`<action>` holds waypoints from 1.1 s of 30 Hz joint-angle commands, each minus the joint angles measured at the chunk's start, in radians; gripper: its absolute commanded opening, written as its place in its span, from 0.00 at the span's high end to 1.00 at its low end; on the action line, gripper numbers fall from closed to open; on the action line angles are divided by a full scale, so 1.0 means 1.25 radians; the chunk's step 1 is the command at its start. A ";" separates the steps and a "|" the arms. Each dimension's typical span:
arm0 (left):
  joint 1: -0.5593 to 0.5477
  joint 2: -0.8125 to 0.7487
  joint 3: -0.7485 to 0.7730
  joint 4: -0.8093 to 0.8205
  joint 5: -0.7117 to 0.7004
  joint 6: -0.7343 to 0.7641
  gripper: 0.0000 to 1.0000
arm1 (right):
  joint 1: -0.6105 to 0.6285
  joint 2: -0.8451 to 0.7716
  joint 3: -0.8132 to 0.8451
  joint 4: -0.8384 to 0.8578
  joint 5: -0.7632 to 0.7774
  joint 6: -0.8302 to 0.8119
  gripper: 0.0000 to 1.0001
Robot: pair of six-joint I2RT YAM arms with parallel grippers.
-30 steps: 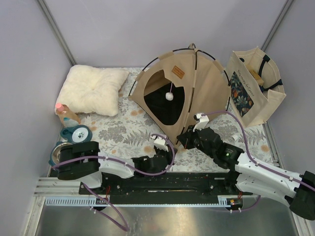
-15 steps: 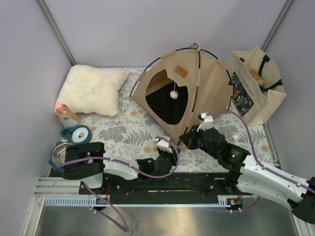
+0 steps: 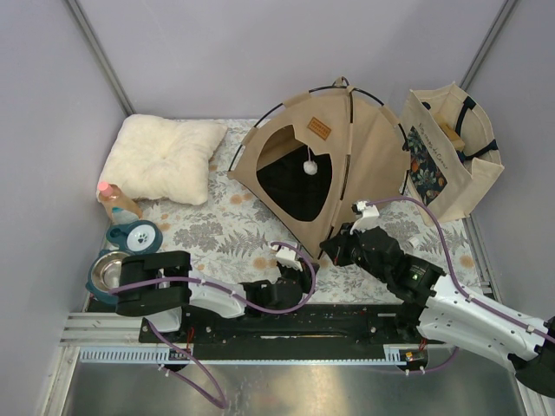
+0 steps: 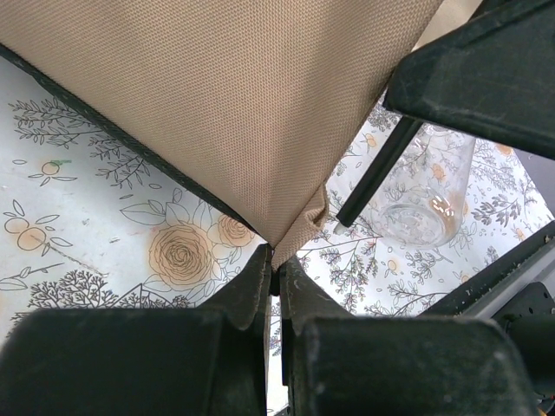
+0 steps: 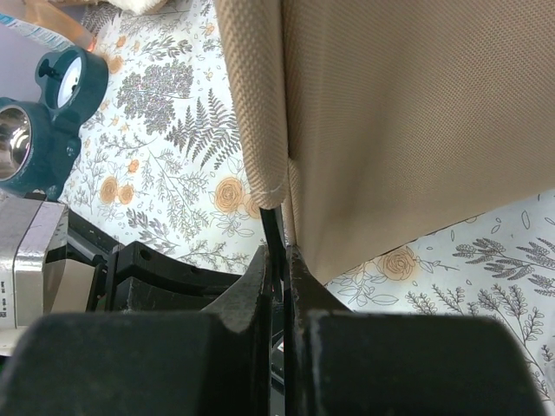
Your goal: Set up the pet tent
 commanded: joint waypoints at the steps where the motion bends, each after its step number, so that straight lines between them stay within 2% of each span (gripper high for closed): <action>1: -0.039 0.044 -0.045 -0.138 0.090 -0.010 1.00 | -0.025 -0.020 0.082 0.199 0.183 0.003 1.00; 33: -0.048 0.035 -0.039 -0.157 0.081 -0.006 1.00 | -0.025 0.052 0.102 0.290 0.182 0.033 1.00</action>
